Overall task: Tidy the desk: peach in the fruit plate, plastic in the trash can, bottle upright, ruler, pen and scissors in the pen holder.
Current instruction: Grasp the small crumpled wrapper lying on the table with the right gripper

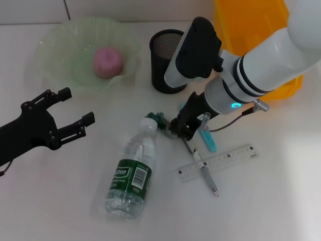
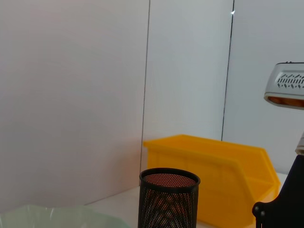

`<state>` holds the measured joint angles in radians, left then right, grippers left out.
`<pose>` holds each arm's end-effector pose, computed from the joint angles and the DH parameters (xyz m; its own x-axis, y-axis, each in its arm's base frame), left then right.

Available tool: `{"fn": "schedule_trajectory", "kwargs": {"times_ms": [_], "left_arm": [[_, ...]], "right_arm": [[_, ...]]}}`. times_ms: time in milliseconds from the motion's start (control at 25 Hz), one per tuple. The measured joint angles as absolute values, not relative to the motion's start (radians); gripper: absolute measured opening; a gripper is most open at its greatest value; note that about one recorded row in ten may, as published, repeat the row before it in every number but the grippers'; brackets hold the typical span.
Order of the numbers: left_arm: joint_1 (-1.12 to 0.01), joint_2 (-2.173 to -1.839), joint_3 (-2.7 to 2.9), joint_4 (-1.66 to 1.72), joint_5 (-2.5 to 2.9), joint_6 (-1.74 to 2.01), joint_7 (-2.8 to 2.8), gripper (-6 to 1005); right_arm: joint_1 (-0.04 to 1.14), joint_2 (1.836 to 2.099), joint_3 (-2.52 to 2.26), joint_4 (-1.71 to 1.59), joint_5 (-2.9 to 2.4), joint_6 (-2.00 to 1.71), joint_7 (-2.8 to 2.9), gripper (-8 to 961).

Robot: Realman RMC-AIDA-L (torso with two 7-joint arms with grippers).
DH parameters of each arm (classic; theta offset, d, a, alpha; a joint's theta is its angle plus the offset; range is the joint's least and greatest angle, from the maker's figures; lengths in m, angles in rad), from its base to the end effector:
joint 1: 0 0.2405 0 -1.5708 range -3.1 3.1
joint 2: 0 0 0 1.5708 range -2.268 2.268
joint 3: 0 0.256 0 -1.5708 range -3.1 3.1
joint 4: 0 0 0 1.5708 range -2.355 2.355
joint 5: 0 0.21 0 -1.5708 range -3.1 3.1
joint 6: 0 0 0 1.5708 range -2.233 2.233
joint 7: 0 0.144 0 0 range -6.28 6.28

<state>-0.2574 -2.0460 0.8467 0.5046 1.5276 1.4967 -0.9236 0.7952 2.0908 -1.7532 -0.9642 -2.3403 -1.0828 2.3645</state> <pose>-0.3234 0.2702 0.0068 0.7480 0.1266 0.6515 0.4852 -0.7741 -0.4066 0.1405 0.3691 -0.1074 0.9192 -0.3146 0.2368 -0.2458 -0.9283 -0.2791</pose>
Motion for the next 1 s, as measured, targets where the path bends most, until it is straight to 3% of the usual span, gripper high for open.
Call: {"fn": "schedule_trajectory", "kwargs": {"times_ms": [200,400,920,1000], "left_arm": [[-0.259,-2.046,0.847,0.505,1.529,1.496,-0.923,862],[-0.258,-2.046,0.847,0.505,1.529,1.495,-0.923,862],[-0.262,-2.046,0.847,0.505,1.530,1.496,-0.922,862],[-0.263,-2.047,0.847,0.505,1.531,1.496,-0.922,862]], "right_arm": [[0.791,2.091,-1.753,-0.968,-2.338,-1.079,2.358,91],[0.771,2.091,-1.742,-0.992,-2.338,-1.077,2.360,-4],[0.725,2.087,-1.749,-1.062,-2.344,-1.093,2.384,31],[0.728,2.088,-1.749,-1.055,-2.344,-1.090,2.384,107]]}}
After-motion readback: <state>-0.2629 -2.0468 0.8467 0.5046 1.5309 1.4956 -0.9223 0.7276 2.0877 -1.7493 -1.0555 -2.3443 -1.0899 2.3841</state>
